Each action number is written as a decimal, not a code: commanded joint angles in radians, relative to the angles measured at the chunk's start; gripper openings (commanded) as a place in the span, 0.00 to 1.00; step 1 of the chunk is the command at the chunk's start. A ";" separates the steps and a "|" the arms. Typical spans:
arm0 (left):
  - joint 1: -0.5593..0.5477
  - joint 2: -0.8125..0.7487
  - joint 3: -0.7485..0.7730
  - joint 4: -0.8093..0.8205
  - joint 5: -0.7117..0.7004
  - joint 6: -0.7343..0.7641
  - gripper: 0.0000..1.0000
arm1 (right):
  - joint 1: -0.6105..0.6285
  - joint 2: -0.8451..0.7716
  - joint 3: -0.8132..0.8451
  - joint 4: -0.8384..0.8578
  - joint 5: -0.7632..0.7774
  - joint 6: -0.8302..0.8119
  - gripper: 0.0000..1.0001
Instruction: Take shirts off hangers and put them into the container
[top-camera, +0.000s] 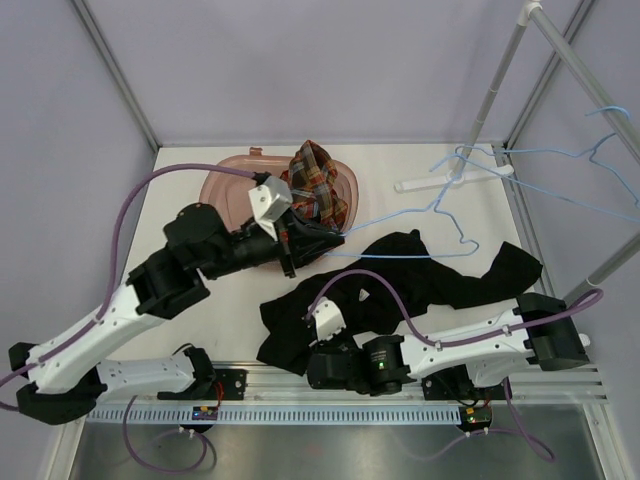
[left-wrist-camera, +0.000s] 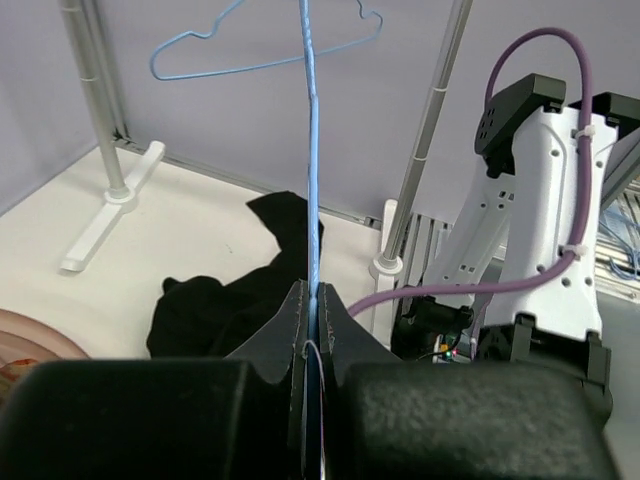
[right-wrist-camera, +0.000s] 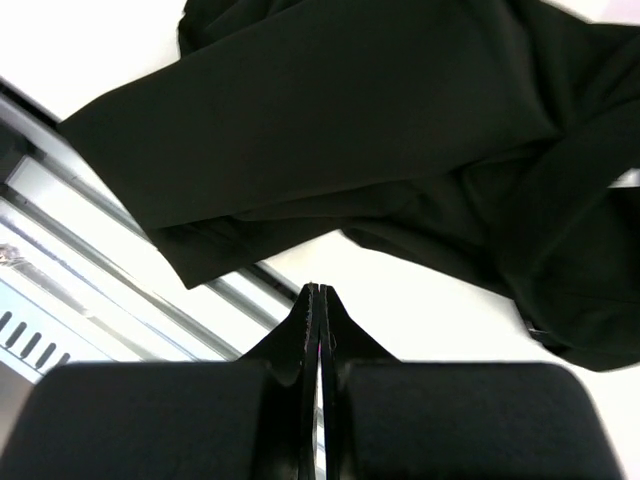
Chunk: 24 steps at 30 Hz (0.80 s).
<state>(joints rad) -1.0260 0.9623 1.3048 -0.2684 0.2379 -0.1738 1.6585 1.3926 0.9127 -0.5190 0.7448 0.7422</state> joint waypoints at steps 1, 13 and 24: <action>-0.025 0.056 0.045 0.188 0.093 0.005 0.00 | 0.007 0.040 0.017 0.105 -0.024 0.029 0.00; -0.146 0.484 0.353 0.189 0.107 0.069 0.00 | 0.018 0.072 -0.017 0.128 -0.048 0.074 0.00; -0.149 0.740 0.600 0.140 0.061 0.082 0.00 | 0.078 0.059 0.006 0.008 0.016 0.147 0.00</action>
<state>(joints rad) -1.1728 1.6703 1.8206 -0.1501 0.3241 -0.1219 1.7180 1.4765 0.8997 -0.4751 0.6987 0.8307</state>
